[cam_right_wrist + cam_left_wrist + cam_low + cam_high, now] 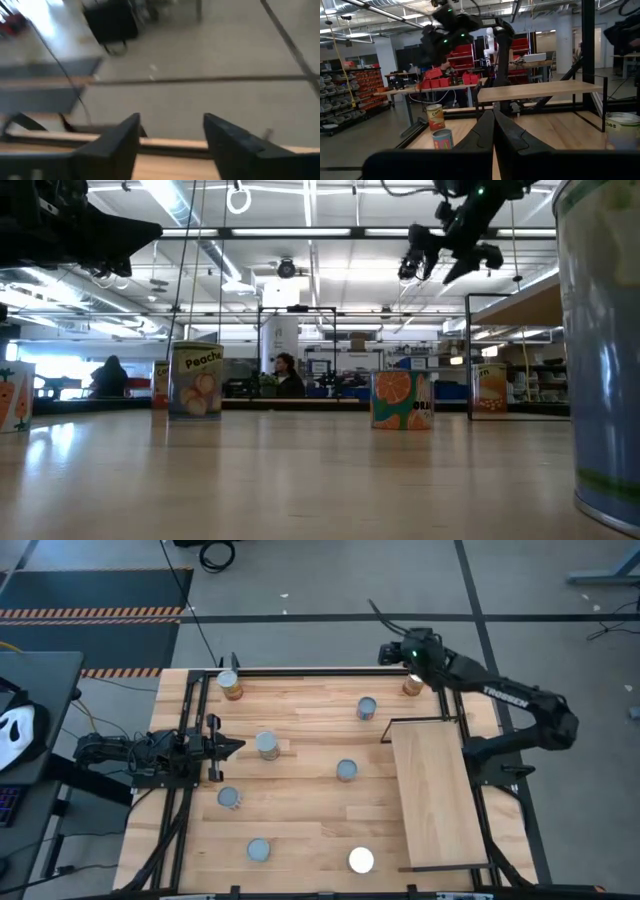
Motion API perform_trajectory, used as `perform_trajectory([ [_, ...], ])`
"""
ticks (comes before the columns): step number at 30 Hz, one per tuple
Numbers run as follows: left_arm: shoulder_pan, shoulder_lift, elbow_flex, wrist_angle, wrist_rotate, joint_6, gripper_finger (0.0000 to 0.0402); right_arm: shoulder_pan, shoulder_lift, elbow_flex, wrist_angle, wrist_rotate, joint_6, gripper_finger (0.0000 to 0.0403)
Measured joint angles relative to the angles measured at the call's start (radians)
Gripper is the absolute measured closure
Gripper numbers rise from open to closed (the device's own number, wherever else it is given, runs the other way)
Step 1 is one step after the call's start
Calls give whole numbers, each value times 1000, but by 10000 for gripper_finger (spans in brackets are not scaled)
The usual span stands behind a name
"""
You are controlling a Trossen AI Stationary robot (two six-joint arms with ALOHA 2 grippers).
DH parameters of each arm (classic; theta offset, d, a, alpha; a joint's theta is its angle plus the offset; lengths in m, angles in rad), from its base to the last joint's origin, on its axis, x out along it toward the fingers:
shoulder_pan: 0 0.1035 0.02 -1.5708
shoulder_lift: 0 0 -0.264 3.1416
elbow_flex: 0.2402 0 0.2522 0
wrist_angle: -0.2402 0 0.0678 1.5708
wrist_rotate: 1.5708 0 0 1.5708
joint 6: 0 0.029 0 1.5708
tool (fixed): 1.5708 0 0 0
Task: Pick and place cans onto a shelf
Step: Put the large right canned corn on the shelf
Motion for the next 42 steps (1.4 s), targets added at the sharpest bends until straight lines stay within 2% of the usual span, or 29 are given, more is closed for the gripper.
perform_trajectory([
  [6,0,0,0,0,0,0,392,-123,32,30,-132,-172,29,48],
  [9,0,0,0,0,0,0,392,-188,47,29,-273,-200,87,10],
  [14,0,0,0,0,0,0,392,-263,93,29,-407,-216,147,17],
  [17,0,0,0,0,0,0,392,-278,138,29,-402,-236,174,9],
  [27,0,0,0,0,0,0,392,-282,281,24,-417,-200,262,4],
  [36,0,0,0,0,0,0,392,-277,221,-86,-334,-127,399,4],
  [39,0,0,0,0,0,0,392,-225,187,-115,-325,-113,441,4],
  [42,0,0,0,0,0,0,392,-159,160,-177,-257,-47,466,4],
])
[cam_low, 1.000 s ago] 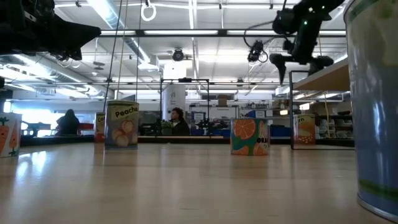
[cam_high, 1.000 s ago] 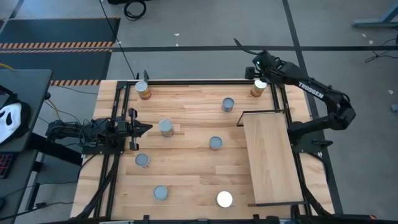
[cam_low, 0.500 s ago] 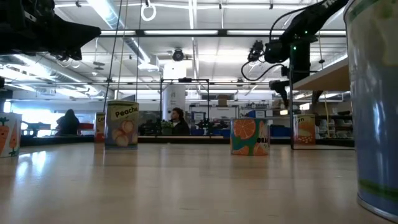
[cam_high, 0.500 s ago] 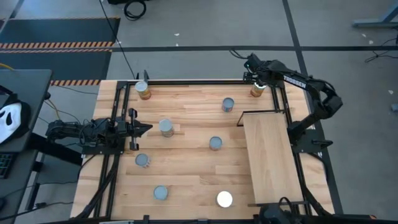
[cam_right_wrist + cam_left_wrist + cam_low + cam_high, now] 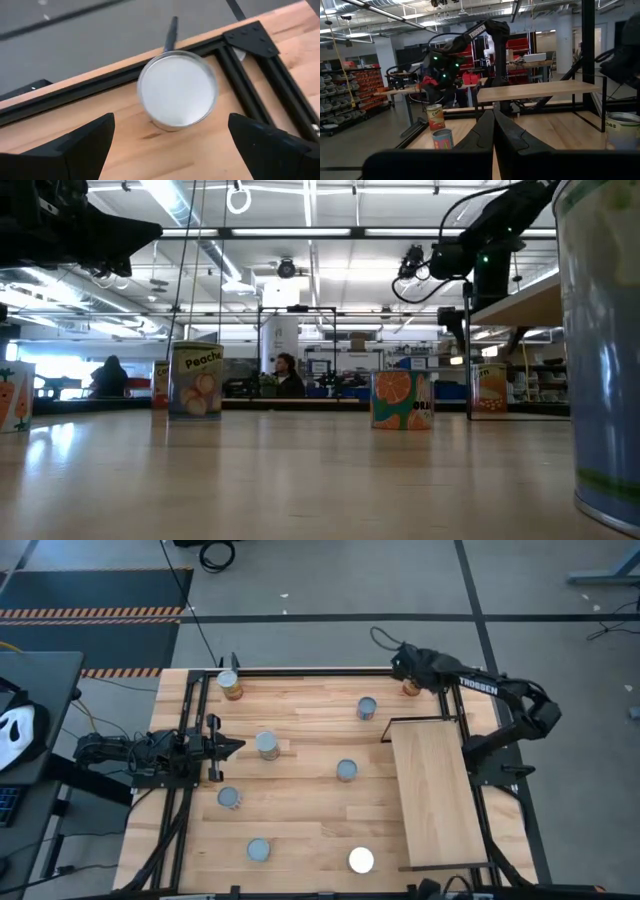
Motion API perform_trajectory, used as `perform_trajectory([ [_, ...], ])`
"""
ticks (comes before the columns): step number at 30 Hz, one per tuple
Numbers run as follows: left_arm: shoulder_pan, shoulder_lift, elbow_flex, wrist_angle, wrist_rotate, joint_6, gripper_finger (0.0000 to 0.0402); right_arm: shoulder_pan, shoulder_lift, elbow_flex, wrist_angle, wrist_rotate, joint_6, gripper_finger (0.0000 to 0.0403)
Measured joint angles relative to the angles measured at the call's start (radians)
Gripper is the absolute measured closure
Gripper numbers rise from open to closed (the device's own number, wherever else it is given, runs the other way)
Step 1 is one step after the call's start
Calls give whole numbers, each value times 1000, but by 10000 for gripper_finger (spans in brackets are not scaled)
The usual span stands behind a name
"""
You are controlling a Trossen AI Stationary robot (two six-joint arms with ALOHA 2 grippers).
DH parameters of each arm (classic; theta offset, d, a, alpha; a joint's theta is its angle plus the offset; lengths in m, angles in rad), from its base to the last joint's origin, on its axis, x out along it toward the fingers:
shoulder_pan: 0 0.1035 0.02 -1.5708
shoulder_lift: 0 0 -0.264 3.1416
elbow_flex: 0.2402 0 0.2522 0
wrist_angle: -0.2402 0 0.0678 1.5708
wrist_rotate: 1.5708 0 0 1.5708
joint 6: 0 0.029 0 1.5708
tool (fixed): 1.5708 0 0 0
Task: Pick and place cans onto a shelf
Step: Put the large right canned corn on the shelf
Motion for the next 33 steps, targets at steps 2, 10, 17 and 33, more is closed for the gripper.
perform_trajectory([
  [2,0,0,0,0,0,0,392,29,-15,-49,59,32,0,4],
  [10,0,0,0,0,0,0,392,56,-66,-268,294,184,-42,4],
  [17,0,0,0,0,0,0,392,22,-65,-394,660,200,-257,5],
  [33,0,0,0,0,0,0,392,-18,-53,-378,657,185,-269,14],
])
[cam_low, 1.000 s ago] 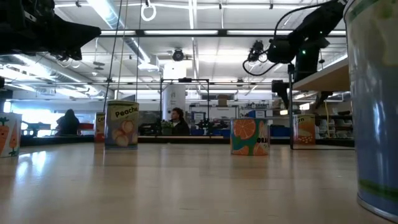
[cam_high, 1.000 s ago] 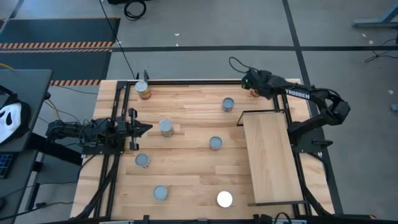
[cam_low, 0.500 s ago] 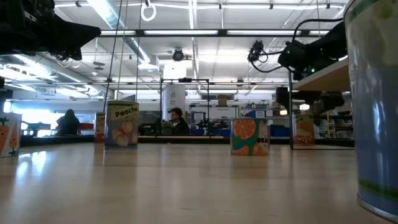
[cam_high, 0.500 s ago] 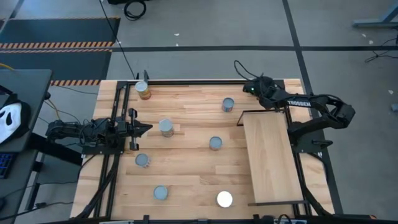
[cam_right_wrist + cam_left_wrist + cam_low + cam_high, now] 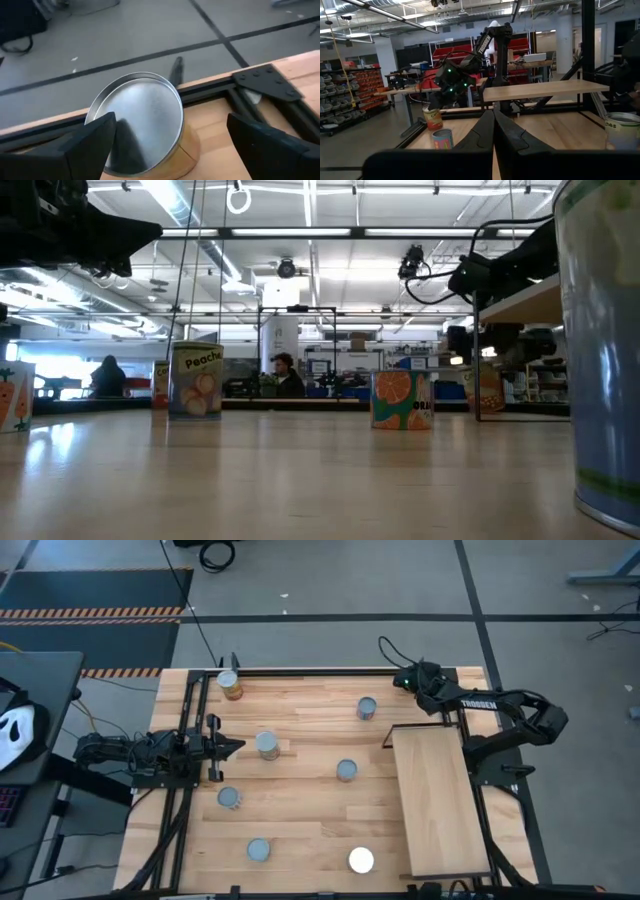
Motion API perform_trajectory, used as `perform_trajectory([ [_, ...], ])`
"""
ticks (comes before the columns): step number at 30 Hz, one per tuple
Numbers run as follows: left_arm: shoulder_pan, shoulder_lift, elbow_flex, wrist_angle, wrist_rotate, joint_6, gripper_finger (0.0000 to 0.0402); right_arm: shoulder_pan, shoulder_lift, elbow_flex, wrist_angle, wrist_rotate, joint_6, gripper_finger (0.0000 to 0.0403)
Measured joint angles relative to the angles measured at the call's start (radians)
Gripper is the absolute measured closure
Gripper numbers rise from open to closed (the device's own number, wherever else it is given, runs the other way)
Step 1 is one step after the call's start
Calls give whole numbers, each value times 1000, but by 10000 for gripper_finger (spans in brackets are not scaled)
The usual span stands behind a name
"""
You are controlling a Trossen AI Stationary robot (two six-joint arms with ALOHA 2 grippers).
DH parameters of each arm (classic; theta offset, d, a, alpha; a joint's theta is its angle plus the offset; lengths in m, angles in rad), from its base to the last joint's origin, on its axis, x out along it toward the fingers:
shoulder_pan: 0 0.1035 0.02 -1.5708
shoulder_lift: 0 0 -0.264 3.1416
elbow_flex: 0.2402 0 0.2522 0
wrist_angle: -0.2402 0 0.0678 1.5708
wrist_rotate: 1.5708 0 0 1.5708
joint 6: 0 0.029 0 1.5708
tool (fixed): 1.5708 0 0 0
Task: Pick and place cans onto a shelf
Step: Put the large right canned corn on the shelf
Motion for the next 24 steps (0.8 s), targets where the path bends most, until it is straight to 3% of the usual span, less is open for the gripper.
perform_trajectory([
  [8,0,0,0,0,0,0,392,-68,1,35,-29,-61,-68,17],
  [15,0,0,0,0,0,0,392,-52,-15,35,-25,-78,-81,19],
  [24,0,0,0,0,0,0,392,-21,-39,7,73,-73,-250,8],
])
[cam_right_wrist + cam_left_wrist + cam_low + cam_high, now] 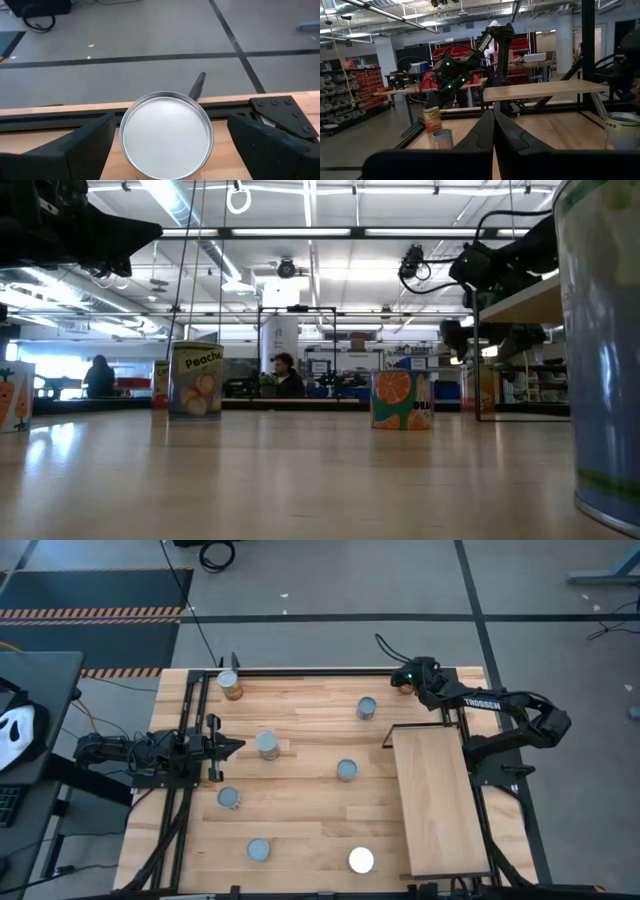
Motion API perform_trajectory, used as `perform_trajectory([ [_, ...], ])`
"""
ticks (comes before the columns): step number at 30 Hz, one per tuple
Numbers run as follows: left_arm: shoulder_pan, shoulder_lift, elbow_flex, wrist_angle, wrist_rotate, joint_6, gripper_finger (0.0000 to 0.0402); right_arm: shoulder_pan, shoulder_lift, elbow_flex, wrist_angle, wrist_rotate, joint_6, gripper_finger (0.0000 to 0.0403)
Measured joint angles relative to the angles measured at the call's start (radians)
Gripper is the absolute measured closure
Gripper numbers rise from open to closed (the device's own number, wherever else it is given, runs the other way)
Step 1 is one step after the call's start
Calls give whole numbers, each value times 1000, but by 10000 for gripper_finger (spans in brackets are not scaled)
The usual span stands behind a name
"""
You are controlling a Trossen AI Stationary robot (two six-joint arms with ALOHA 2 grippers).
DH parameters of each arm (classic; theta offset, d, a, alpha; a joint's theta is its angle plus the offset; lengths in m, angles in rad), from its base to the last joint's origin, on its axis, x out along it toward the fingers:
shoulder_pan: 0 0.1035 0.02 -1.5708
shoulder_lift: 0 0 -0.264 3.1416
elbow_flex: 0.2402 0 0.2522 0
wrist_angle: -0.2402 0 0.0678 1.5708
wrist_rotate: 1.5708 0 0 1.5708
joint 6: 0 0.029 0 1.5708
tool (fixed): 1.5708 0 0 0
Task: Pick and place cans onto a shelf
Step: Put the large right canned corn on the shelf
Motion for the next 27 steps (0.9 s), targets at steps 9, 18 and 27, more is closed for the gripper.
perform_trajectory([
  [9,0,0,0,0,0,0,392,5,4,-58,106,5,-29,6],
  [18,0,0,0,0,0,0,392,20,32,-58,119,59,-1,18],
  [27,0,0,0,0,0,0,392,67,32,-59,164,88,4,13],
])
